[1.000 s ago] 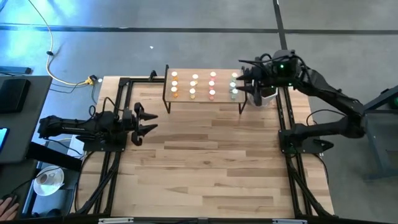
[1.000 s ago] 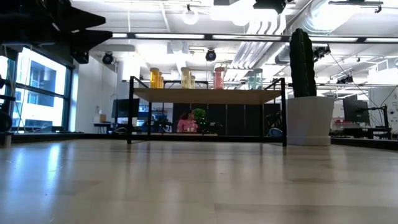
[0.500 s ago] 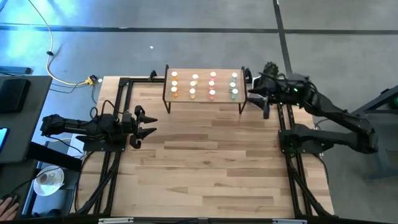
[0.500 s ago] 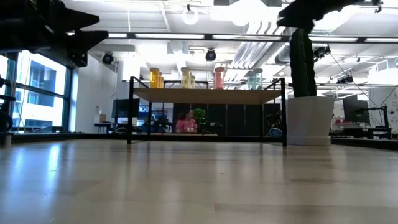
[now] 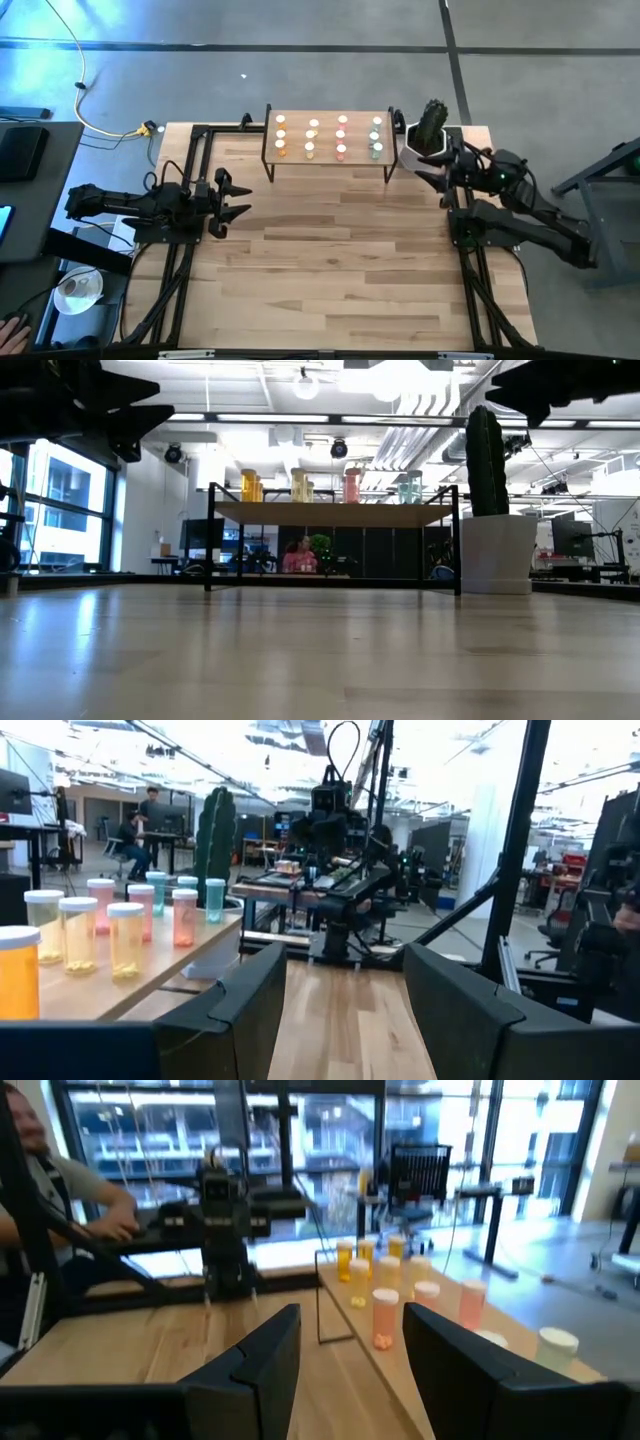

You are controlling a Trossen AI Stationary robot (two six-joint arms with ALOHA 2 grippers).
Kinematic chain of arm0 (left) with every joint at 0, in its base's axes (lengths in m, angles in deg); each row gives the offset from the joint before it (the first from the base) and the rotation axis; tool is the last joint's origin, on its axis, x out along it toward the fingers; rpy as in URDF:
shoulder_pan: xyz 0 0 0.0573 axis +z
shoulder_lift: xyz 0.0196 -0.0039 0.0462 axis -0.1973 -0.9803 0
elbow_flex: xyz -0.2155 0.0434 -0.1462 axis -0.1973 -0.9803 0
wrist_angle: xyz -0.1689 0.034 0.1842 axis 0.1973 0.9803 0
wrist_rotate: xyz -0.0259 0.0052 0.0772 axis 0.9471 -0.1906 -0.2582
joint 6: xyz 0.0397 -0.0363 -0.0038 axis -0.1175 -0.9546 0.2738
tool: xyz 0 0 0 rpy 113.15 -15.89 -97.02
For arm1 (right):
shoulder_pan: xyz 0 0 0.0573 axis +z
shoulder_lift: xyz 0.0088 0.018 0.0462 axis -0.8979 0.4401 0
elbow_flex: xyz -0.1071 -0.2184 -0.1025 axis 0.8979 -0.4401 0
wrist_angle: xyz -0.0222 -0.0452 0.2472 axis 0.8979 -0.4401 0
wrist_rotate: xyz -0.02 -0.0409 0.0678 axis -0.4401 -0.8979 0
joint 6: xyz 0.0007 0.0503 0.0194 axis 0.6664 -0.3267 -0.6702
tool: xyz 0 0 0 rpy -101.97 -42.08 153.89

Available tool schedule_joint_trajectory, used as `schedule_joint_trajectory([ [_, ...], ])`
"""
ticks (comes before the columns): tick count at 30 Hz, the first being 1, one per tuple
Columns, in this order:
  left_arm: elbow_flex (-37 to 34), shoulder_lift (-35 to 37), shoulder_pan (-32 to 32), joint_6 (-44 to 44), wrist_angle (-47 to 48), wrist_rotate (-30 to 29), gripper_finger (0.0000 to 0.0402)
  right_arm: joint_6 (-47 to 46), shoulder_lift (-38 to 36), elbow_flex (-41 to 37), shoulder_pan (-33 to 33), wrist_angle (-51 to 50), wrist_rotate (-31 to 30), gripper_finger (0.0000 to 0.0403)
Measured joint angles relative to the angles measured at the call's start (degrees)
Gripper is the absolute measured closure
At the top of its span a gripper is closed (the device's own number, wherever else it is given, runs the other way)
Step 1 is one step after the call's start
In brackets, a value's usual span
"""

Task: Pick and place medicine bottles onto shelf by color
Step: Return to Home Position

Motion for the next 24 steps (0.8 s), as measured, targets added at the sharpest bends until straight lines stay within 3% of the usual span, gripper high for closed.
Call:
schedule_joint_trajectory([
  [7,0.00,0.01,0.00,0.00,-0.07,-0.08,0.0206,-2.45,-4.23,-7.53,0.01,7.12,0.07,0.0233],
  [17,0.00,0.01,0.00,0.00,-0.09,-0.07,0.0206,-3.03,-4.37,-16.04,0.01,14.80,0.09,0.0233],
  [24,0.00,0.01,0.02,-0.01,-0.09,-0.06,0.0206,-8.84,-4.37,-23.85,0.70,22.47,0.11,0.0233],
])
